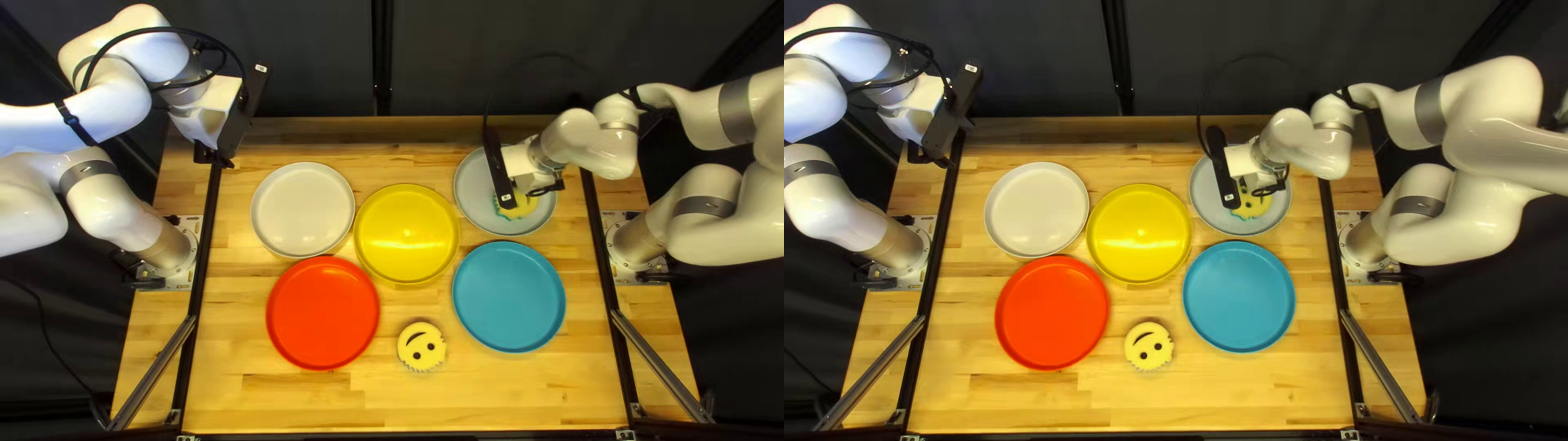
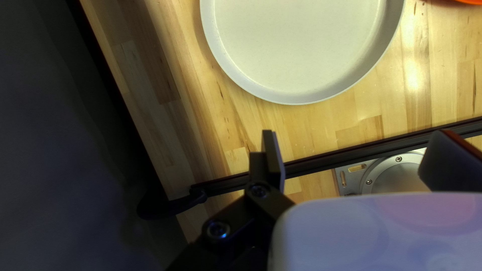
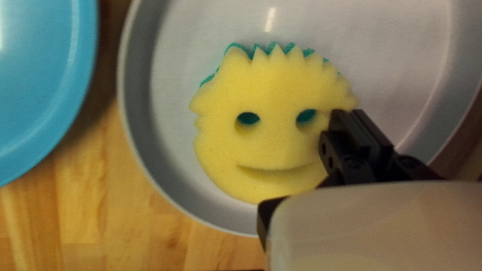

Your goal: Pick up sponge and scrub the plate

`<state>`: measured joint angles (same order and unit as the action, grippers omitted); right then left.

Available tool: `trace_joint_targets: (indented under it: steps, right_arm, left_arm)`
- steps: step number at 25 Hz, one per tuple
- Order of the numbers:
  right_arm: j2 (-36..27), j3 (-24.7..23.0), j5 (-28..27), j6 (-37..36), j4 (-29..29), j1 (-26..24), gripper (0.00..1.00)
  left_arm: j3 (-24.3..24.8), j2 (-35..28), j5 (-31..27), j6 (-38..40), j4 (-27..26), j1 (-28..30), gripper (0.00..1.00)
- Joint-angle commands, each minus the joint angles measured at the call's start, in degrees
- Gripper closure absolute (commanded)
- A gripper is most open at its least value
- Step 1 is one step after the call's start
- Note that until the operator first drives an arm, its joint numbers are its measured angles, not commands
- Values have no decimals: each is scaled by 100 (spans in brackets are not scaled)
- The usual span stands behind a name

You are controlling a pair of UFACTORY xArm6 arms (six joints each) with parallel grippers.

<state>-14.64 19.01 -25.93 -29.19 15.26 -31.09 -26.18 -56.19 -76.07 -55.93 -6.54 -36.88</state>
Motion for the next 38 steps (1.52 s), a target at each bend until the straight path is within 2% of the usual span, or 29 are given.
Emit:
trace_joint_targets:
  steps: [1,4,7,13,17,23,28,34,38]
  right_arm:
    - [455,461,-47,-356,-127,-367,100]
    - [797,766,-85,-421,-156,-499,100]
    - [909,867,-142,-355,-179,-466,100]
    - [456,479,-232,169,-31,30,100]
    - [37,97,-278,743,214,549,100]
    - [-147,-146,-246,1236,473,989,100]
    - [99,-28,-73,908,482,615,100]
    - [957,808,-117,400,294,42,100]
    - [1214,1141,-247,315,224,-106,100]
  left_arm:
    - [0,0,0,0,0,0,0]
    - [0,0,0,0,0,0,0]
    - [0,0,0,0,0,0,0]
    - [0,0,0,0,0,0,0]
    - [0,0,0,0,0,0,0]
    - [0,0,0,0,0,0,0]
    - [0,0,0,0,0,0,0]
    - [0,0,0,0,0,0,0]
    - [0,0,0,0,0,0,0]
